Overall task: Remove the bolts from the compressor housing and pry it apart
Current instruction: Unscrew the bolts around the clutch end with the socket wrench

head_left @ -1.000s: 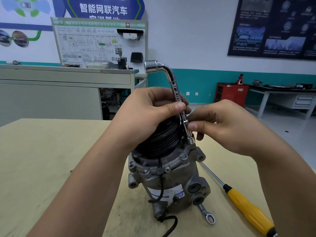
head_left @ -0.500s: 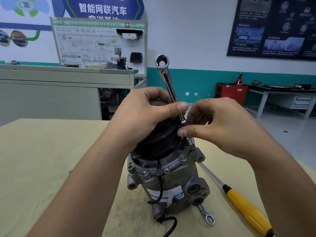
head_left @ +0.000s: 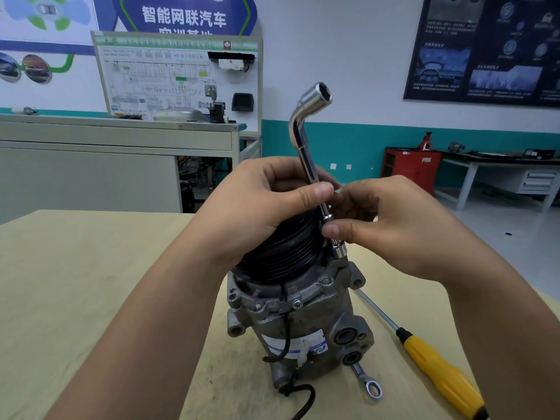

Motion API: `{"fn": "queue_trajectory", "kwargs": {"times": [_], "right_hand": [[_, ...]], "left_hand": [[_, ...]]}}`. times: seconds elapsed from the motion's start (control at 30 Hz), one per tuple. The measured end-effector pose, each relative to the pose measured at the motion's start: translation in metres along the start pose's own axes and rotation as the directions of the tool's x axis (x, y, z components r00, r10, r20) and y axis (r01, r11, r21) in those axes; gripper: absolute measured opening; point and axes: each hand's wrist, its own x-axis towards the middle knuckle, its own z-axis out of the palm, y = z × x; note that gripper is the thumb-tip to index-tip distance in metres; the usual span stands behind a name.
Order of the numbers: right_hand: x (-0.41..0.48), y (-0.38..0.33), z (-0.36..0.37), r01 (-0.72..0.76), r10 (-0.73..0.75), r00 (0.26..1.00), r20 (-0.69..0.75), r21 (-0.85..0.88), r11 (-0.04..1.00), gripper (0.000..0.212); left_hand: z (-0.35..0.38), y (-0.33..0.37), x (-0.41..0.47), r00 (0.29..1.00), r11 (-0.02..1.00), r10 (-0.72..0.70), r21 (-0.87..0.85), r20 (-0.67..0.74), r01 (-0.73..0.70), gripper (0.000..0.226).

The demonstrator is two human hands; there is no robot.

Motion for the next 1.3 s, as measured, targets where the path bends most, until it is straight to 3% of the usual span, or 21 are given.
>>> {"fn": "queue_trajectory", "kwargs": {"times": [0.07,0.2,0.47,0.73,0.9,1.03,1.3], "right_hand": [[0.001,0.001,0.0,0.018,-0.019,1.0,0.022,0.027,0.999,0.008],[0.001,0.004,-0.001,0.042,-0.046,0.997,0.054,0.067,0.997,0.024],[0.002,0.01,-0.002,0.012,-0.015,0.997,0.073,0.049,0.999,0.01],[0.0,0.004,-0.006,0.006,-0.008,0.999,0.053,0.034,0.999,0.02],[0.0,-0.002,-0.002,-0.008,0.008,1.0,-0.01,-0.012,1.0,0.049],[0.001,-0.005,0.006,-0.001,0.0,1.0,-0.016,-0.086,0.996,0.051],[0.001,-0.001,0.003,-0.025,0.025,1.0,0.005,-0.053,0.998,0.038]], "left_hand": [[0.0,0.0,0.0,1.0,1.0,0.007,-0.031,0.026,-0.007,0.013],[-0.002,0.0,0.0,0.998,0.997,0.008,-0.071,0.064,-0.004,0.018],[0.0,0.003,-0.001,1.0,0.999,0.016,-0.034,0.021,-0.015,0.021],[0.004,0.003,-0.001,0.999,1.0,-0.004,0.006,-0.05,0.004,0.014],[0.004,0.005,-0.001,0.995,1.0,0.011,0.024,-0.099,-0.009,0.021],[0.006,0.005,-0.001,0.991,1.0,0.018,0.007,-0.132,-0.017,0.023],[0.004,0.002,0.001,0.996,1.0,0.001,-0.009,-0.091,-0.002,0.02]]}}
